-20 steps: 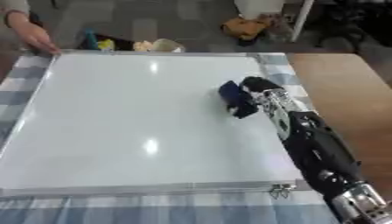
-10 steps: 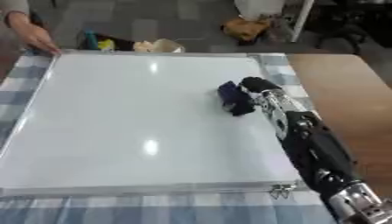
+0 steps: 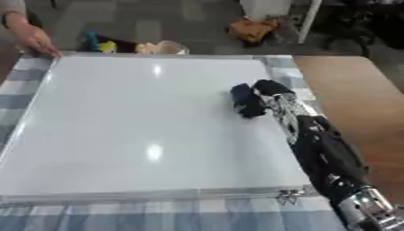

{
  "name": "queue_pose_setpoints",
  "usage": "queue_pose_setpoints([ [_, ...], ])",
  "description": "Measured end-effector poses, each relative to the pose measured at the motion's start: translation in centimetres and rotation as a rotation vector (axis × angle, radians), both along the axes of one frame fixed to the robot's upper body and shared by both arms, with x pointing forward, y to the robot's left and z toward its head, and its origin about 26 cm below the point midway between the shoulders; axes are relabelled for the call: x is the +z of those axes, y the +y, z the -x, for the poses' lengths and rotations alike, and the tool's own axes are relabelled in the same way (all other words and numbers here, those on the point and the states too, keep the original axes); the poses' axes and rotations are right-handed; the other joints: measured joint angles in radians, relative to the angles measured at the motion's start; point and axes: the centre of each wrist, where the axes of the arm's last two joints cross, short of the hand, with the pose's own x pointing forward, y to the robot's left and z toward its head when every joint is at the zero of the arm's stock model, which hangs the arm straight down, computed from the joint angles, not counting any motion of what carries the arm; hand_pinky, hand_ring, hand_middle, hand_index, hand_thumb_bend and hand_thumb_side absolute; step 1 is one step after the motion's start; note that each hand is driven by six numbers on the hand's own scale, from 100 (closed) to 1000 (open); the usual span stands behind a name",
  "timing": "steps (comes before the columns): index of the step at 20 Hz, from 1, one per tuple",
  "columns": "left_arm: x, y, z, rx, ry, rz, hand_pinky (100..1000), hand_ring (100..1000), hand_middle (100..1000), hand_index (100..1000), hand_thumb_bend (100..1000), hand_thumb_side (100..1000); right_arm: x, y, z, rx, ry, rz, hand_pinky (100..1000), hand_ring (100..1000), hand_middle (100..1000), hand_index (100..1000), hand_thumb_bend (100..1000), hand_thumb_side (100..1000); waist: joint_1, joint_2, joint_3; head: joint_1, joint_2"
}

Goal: Wipe the whiteboard clean with a brush.

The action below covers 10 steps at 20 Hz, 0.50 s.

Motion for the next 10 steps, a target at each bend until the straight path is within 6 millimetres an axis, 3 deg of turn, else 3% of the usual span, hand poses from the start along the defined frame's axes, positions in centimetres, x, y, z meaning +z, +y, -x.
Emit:
queue_pose_setpoints([
  [10,0.0,0.0,0.0,0.0,0.0,0.0,558,567,611,728,671,980,-0.6,-1.9,0.5,-0.078,0.004,-0.009,627,617,559,441,139,752,-0.002,-0.004,-0.004,0.002,0.0],
])
